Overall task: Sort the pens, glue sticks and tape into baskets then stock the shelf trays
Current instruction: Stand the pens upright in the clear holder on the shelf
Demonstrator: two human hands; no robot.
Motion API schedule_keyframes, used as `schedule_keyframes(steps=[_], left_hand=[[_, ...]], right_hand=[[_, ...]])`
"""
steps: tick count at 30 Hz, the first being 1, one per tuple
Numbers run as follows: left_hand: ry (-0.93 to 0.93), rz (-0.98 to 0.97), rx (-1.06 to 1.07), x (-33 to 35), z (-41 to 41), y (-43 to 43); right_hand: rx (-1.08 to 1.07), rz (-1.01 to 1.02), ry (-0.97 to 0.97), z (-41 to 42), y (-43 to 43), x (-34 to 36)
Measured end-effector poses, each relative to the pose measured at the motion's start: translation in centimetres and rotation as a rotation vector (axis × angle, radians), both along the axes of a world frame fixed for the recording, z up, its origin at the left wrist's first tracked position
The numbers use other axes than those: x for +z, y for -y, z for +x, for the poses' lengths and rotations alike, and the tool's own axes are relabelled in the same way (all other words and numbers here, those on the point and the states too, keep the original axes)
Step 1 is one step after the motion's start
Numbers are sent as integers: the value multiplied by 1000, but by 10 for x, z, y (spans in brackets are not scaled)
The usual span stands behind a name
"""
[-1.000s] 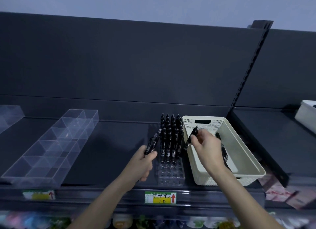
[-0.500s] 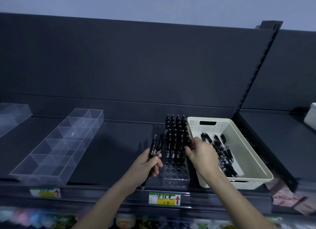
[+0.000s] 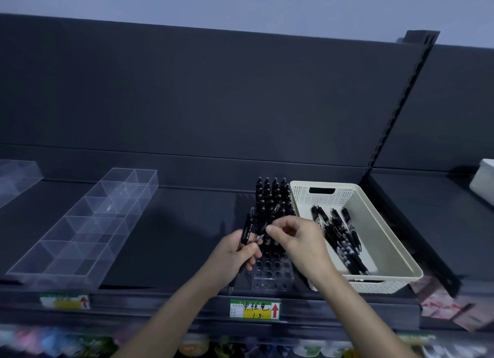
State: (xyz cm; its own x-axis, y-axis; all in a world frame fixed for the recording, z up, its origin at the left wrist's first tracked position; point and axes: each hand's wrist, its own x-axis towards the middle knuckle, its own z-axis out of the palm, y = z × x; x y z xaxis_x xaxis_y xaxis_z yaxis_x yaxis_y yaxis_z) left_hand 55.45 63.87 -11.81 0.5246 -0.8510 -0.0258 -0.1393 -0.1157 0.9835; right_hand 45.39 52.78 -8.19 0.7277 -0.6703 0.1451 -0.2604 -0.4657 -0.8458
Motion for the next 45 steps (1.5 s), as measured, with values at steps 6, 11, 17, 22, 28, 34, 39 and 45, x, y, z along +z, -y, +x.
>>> schedule_keyframes(steps=[6,11,17,22,28,34,39,45], left_hand=[[51,21,-34,-4,-2,1],[117,93,93,-8,12,-11],[103,106,105,-21,17,-21],[-20,125,123,-20,15,-19],[40,75,159,-19,14,-24],[67,57,197,-25,17,-26],[66,18,239,-28,19,-26],[109,-15,283,-24,18,-26]], right_hand=[[-76,67,-29,9,-5,-5],[-89,49,-29,2,2,-3],[-67,-238,-123,2,6,2],[6,-365,-214,12,-4,7],[54,-387,-351,20,-5,-7],[-19,-311,-381,22,-10,-30],[-17,-354,-376,21,-13,-33],[-25,-383,-371,21,-13,-33]])
